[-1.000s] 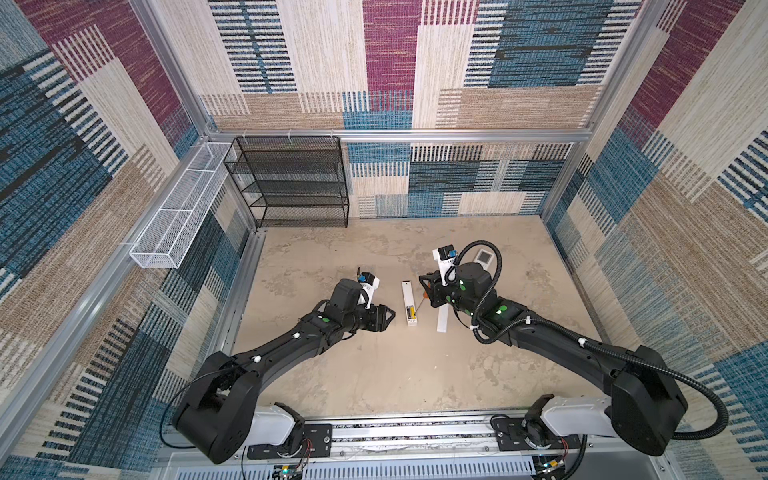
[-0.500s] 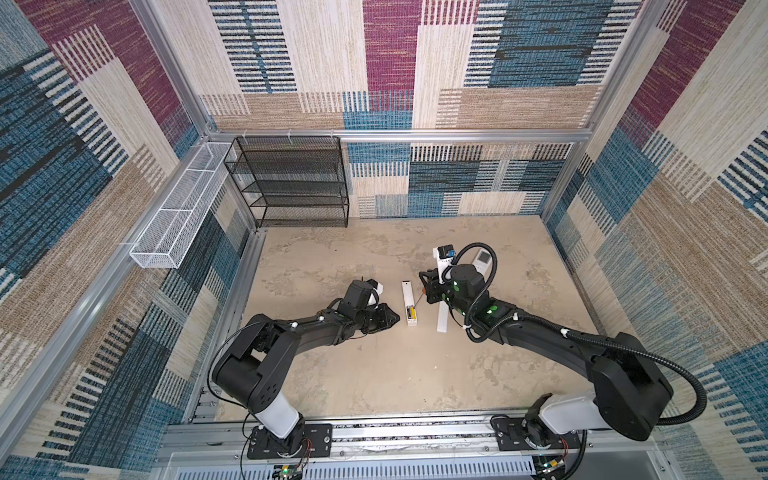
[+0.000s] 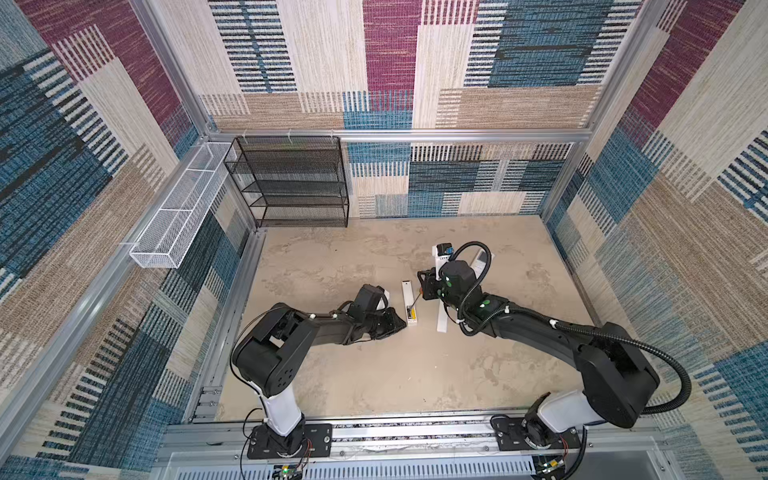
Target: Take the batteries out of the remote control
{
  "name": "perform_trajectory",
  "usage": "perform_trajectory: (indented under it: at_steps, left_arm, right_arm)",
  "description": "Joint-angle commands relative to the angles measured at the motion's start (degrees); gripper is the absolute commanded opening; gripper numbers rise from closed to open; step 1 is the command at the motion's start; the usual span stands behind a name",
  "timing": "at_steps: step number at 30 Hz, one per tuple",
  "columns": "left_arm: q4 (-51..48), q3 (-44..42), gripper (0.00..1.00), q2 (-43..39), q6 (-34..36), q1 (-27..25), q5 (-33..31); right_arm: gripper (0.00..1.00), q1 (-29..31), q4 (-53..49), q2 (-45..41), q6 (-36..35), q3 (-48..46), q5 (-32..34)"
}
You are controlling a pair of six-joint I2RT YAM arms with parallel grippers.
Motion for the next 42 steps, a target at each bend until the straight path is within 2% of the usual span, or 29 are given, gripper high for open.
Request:
perform_trajectory:
  at_steps: [1, 14, 20, 23, 32, 42]
  left_arm:
    - [3.66, 0.42, 0.18, 0.60, -2.22, -0.37, 0.64]
    - [7.31, -1.02, 0.13, 0.49, -3.99, -0.54, 0.92]
    - [9.26, -1.17, 0.20, 0.29, -5.87, 0.75, 1.51]
    - [10.08, -0.82, 0.20, 1.02, -6.91, 1.25, 1.96]
    - [14.46, -2.48, 0.07, 3.76, -9.29, 1.00, 2.87]
    - [14.40, -1.80, 0.01, 3.89, -9.11, 1.17, 3.35]
  right_arm:
    - [0.00, 0.09, -0.50, 0.31, 1.01, 0.73, 0.97]
    - [0.00, 0.10, -0.54, 1.23, 1.44, 0.61, 1.55]
    - [0.00, -0.15, 1.25, 0.90, 3.40, -1.24, 1.64]
    - [0.00, -1.39, 3.08, 0.63, 5.86, -3.25, -0.57]
    - [0.00, -4.68, 6.12, -0.05, 11.62, -7.34, -6.20]
    - [0.00, -6.40, 7.83, -0.04, 15.25, -9.67, -9.09]
